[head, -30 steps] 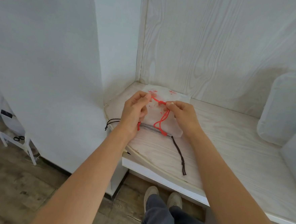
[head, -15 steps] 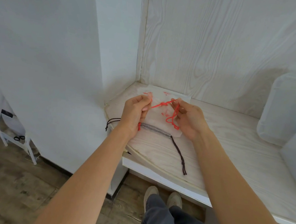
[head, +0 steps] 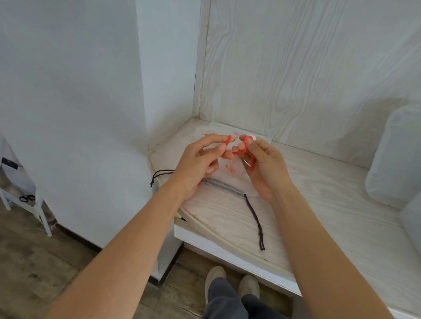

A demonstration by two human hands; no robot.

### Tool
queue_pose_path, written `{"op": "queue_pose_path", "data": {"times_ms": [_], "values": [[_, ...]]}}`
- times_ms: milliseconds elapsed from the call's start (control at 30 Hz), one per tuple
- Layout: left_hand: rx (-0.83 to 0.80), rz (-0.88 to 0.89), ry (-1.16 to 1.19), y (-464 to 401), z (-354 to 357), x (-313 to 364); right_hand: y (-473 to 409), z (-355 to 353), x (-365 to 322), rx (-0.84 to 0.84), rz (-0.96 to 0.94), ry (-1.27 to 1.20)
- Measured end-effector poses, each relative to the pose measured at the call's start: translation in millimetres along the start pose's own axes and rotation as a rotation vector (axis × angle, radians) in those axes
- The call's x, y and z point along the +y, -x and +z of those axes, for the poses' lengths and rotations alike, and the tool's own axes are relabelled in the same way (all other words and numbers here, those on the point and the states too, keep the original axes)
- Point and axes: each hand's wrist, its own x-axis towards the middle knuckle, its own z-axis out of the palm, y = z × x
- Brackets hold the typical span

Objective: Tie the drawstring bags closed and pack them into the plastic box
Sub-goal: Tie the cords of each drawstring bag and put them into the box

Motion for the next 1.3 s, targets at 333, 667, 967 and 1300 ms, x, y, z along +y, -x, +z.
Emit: {"op": "queue_pose_path", "data": {"times_ms": [333, 667, 967, 1300], "values": [[-0.083, -0.01, -0.031, 3, 2, 3, 4, 10, 0, 0.221, -0.189, 0.377], [-0.093, 0.037, -0.167, 6, 8, 5, 8, 7, -2, -0.021, -0.228, 0.588], [-0.059, 0.055, -0.211, 7, 9, 4, 6, -2, -7, -0.019, -0.157, 0.488], [0.026, 0.057, -0.195, 3, 6, 0, 8, -4, -9, -0.068, -0.102, 0.403]]}}
